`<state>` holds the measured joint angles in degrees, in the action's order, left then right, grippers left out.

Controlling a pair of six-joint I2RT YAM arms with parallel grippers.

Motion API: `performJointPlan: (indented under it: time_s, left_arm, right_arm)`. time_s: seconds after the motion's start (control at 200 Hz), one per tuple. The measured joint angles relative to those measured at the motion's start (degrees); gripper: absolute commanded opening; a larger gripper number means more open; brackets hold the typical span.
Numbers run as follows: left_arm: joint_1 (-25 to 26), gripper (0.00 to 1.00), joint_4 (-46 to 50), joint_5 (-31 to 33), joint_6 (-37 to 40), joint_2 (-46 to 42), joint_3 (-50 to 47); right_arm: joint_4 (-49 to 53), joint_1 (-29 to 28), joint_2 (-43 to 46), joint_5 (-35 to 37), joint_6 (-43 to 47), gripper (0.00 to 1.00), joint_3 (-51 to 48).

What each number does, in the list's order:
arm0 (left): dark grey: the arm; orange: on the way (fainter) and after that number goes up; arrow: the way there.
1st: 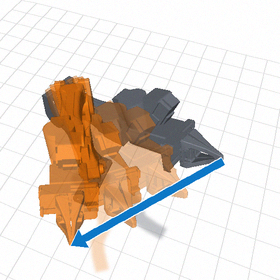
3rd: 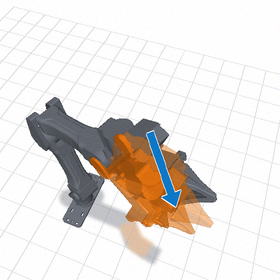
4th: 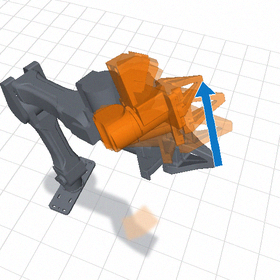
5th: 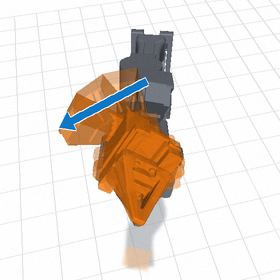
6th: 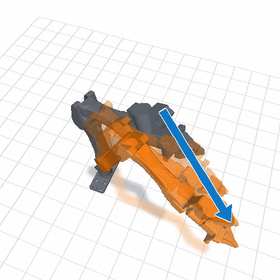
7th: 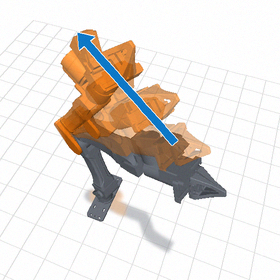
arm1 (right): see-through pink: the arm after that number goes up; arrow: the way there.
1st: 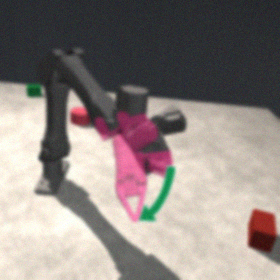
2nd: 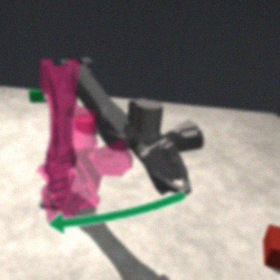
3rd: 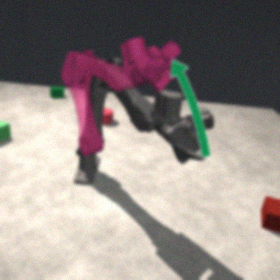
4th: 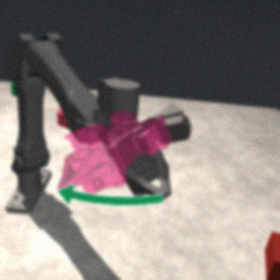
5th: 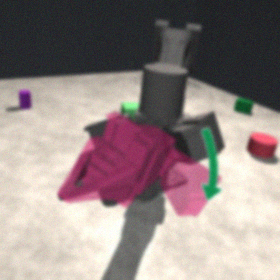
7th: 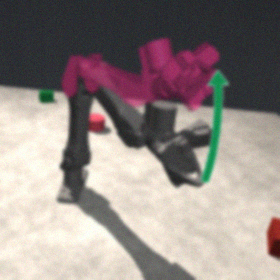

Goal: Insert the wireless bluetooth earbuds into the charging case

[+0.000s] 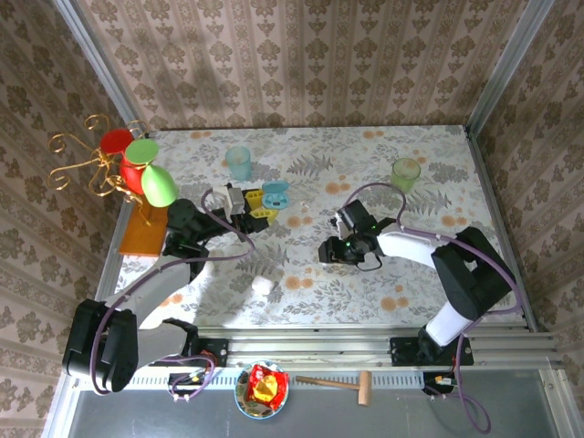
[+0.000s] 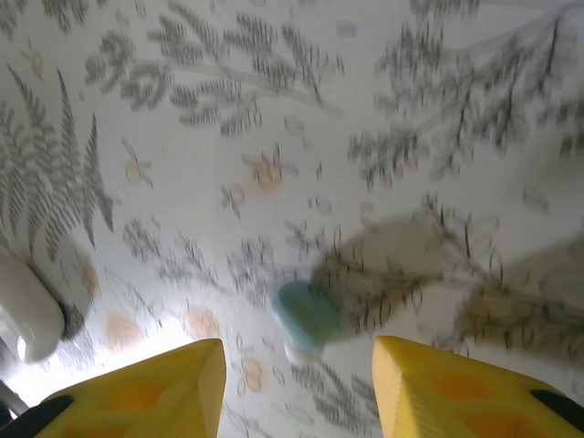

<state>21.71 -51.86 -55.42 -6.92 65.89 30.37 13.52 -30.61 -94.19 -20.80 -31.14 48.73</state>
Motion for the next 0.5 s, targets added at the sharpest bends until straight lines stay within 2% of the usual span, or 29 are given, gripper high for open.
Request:
performJointPlan:
  time_s: [0.17,0.5]
  left_arm:
    - [0.1,0.28,0.9,0.2,0.7,-0.6,0.0]
    - [0.1,0.29,2.8,0.4,1.4,-1.6,0.0]
  right_arm:
    - [-0.8,0.3,-3.7,-2.2,1.5,0.43,3.3]
    - [-1.8,0.3,-4.7,-4.6,2.5,0.39,2.3]
